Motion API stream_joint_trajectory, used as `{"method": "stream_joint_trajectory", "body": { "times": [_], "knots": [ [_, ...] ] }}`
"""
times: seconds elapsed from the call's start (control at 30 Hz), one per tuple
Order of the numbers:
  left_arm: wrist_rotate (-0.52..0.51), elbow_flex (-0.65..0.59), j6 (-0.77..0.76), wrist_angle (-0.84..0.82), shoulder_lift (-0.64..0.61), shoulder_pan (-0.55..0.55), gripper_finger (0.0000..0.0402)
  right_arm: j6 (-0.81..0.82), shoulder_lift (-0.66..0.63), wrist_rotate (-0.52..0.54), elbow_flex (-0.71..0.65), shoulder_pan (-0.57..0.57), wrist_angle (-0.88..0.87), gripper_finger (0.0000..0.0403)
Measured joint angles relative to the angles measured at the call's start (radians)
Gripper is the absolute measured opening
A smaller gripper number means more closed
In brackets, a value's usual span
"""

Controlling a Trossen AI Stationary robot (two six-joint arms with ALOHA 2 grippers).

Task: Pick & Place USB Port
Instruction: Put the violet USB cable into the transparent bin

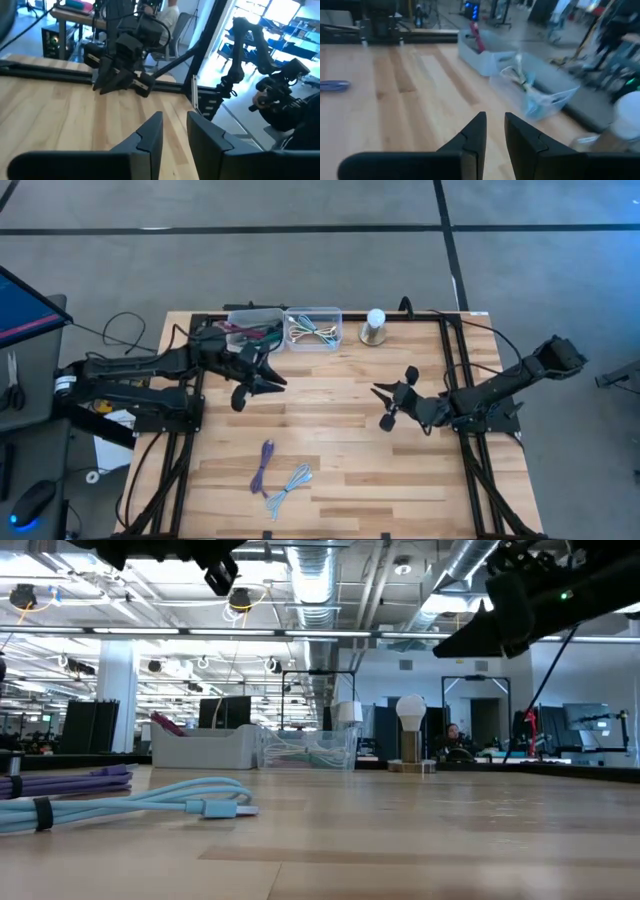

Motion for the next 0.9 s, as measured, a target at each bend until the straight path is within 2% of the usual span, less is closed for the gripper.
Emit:
{"method": "stream_joint_trajectory", "body": {
  "times": [0.1, 0.27, 0.4, 0.53, 0.7, 0.9],
  "knots": [
    [-0.004, 0.000, 0.006, 0.000, -0.020, -0.017, 0.0076, -0.048, -0.032, 0.060, 0.000, 0.029, -0.001, 0.0055],
    [-0.007, 0.000, 0.071, -0.089, -0.080, -0.044, 0.0051, -0.039, -0.158, 0.080, -0.046, 0.104, -0.083, 0.0032],
    [-0.097, 0.000, 0.075, -0.177, -0.130, -0.091, 0.0032, -0.025, -0.305, 0.082, -0.122, 0.149, -0.064, 0.0014],
    [-0.260, -0.038, 0.062, -0.208, -0.150, -0.169, 0.0015, -0.028, -0.439, 0.077, -0.171, 0.170, -0.065, 0.0004],
    [-0.451, -0.104, -0.141, -0.224, -0.135, -0.268, 0.0006, -0.030, -0.517, 0.077, -0.196, 0.189, -0.094, 0.0002],
    [-0.645, -0.107, -0.386, -0.351, -0.065, -0.339, 0.0007, -0.026, -0.524, 0.077, -0.196, 0.196, -0.112, 0.0002]
  ]
}}
